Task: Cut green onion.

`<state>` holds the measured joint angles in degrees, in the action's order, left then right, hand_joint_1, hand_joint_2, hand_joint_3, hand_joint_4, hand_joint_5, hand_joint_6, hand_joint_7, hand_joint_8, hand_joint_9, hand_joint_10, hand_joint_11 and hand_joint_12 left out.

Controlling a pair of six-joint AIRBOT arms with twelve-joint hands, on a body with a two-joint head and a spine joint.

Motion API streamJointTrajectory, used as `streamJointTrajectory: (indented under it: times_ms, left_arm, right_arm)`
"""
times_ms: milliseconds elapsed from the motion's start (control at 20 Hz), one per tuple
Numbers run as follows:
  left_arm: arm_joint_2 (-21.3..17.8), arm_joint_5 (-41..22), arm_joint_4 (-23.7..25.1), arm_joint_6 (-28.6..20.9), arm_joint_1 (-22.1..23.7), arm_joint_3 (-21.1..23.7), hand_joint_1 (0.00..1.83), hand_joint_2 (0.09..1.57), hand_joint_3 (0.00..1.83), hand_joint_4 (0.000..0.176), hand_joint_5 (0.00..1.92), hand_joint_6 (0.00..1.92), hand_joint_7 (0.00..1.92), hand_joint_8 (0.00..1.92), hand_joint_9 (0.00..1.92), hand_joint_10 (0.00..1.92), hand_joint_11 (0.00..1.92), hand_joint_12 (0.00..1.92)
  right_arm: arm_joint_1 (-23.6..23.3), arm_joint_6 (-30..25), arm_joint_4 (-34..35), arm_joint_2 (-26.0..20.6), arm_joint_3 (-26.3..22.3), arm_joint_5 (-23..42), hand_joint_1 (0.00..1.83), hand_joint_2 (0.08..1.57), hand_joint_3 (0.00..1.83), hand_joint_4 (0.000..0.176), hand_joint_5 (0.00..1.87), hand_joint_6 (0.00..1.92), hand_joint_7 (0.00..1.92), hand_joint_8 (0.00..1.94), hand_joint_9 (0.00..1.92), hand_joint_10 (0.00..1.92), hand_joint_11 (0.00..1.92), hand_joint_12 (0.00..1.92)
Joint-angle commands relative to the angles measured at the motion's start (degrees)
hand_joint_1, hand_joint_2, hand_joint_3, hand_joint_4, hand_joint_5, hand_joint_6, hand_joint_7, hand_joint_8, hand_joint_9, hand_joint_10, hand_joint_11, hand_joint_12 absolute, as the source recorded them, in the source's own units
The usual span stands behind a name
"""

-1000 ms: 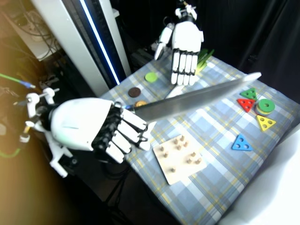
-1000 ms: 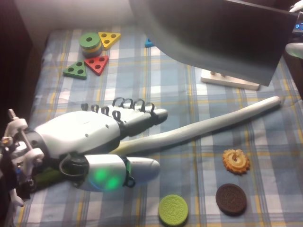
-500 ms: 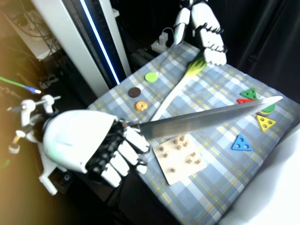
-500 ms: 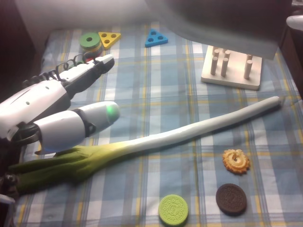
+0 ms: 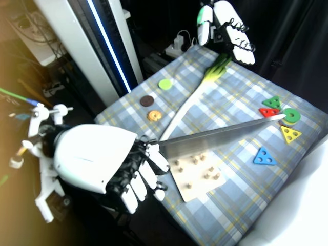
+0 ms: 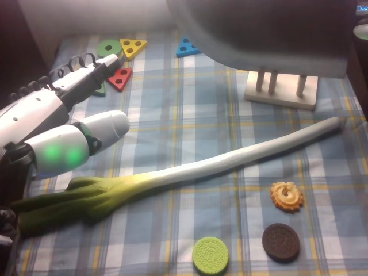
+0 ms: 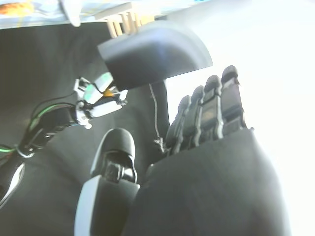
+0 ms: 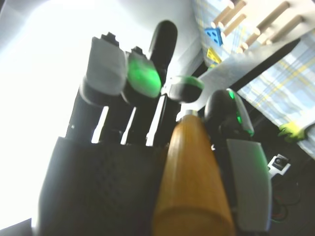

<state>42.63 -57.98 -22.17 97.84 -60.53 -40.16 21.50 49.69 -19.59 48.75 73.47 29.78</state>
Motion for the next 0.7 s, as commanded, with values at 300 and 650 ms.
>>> streamJointTrajectory:
  times_ms: [300, 650]
  left_arm:
    - [-0.14, -7.40, 1.00, -0.24, -0.10, 0.26, 0.00, 1.32, 0.00, 0.000, 0.00, 0.00, 0.00, 0.00, 0.00, 0.00, 0.00, 0.00]
    - [-0.08, -7.44, 1.03, -0.24, -0.11, 0.30, 0.00, 1.33, 0.00, 0.000, 0.00, 0.00, 0.00, 0.00, 0.00, 0.00, 0.00, 0.00]
  right_arm:
    - [-3.49, 0.00, -2.70, -1.04, 0.96, -0.37, 0.39, 1.46, 0.00, 0.176, 0.90, 1.92, 1.14, 1.94, 1.30, 1.92, 1.38, 1.92]
    - [-7.85, 1.46, -3.73, 0.82, 3.79, -5.88, 0.28, 1.47, 0.00, 0.176, 1.01, 1.92, 1.25, 1.94, 1.37, 1.92, 1.42, 1.92]
